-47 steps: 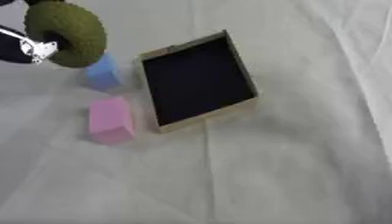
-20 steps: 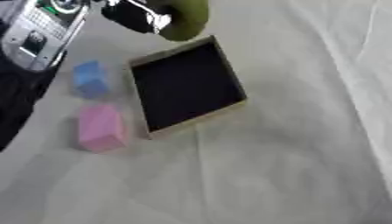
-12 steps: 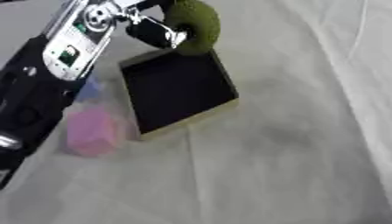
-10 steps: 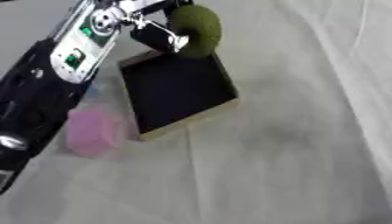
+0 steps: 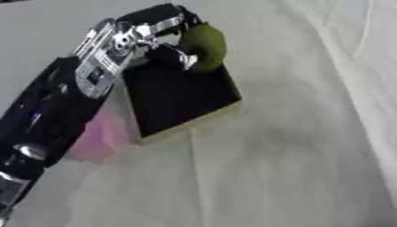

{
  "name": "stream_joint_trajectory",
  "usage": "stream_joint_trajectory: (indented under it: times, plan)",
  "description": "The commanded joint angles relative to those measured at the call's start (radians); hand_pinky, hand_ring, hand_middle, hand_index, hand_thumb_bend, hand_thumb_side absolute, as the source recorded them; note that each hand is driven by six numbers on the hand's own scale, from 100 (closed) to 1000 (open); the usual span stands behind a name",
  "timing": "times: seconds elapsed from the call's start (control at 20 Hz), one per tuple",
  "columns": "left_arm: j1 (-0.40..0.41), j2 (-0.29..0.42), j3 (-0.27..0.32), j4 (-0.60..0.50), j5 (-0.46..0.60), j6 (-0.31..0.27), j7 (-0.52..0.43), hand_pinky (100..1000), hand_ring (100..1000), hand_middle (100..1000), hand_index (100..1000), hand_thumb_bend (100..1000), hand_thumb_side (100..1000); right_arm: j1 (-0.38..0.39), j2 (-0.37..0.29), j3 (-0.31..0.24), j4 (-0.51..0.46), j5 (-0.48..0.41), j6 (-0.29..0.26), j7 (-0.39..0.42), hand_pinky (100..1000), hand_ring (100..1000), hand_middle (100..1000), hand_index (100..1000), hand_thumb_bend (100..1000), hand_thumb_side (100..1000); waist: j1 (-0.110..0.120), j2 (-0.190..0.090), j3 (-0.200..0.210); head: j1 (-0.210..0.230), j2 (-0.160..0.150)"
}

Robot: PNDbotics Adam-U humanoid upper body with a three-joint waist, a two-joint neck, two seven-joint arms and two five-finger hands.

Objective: Pick up objects on the table and place them in the box.

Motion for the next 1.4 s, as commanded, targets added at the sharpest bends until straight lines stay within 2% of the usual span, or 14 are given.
stream_joint_trajectory:
  times: [0.05, 0.25, 0.45, 0.6, 0.7, 1.1, 1.4]
  plan:
    - [-0.013, 0.032, 0.002, -0.058, 0.015, -0.008, -0.05, 922, 843, 793, 916, 378, 505, -0.003, -0.013, -0.004, -0.02, -0.004, 0.002, -0.001, 879, 946, 647, 810, 100, 631, 0.008, -0.012, 0.002, -0.003, -0.011]
    - [-0.008, 0.061, 0.026, -0.138, 0.047, 0.015, -0.085, 940, 853, 804, 924, 400, 537, 0.006, -0.017, -0.006, -0.02, -0.002, 0.002, -0.001, 880, 946, 647, 810, 100, 629, 0.007, -0.02, 0.009, -0.009, -0.004]
    - [-0.002, 0.108, 0.056, -0.238, 0.121, 0.049, -0.099, 933, 844, 796, 919, 319, 550, 0.016, -0.022, -0.008, -0.02, 0.002, 0.002, -0.004, 880, 946, 647, 810, 100, 629, 0.007, -0.028, 0.022, -0.019, 0.004]
    - [0.006, 0.153, 0.088, -0.317, 0.174, 0.085, -0.083, 920, 832, 785, 911, 231, 530, 0.024, -0.027, -0.01, -0.02, 0.004, 0.0, -0.006, 880, 945, 648, 810, 100, 627, 0.005, -0.035, 0.032, -0.026, 0.011]
    - [0.019, 0.194, 0.106, -0.368, 0.203, 0.109, -0.067, 918, 831, 783, 910, 212, 513, 0.03, -0.033, -0.012, -0.02, 0.006, -0.005, -0.009, 880, 944, 648, 810, 100, 625, 0.004, -0.041, 0.039, -0.033, 0.014]
    - [0.139, 0.403, 0.121, -0.515, 0.268, 0.157, -0.046, 919, 841, 793, 917, 313, 477, 0.055, -0.052, -0.017, -0.02, 0.017, -0.015, -0.019, 880, 942, 649, 810, 100, 621, -0.002, -0.06, 0.082, -0.051, 0.035]
    - [0.225, 0.483, 0.124, -0.542, 0.268, 0.168, -0.053, 926, 850, 804, 926, 390, 470, 0.064, -0.054, -0.018, -0.02, 0.018, -0.02, -0.021, 880, 942, 649, 810, 100, 620, -0.011, -0.067, 0.096, -0.042, 0.037]
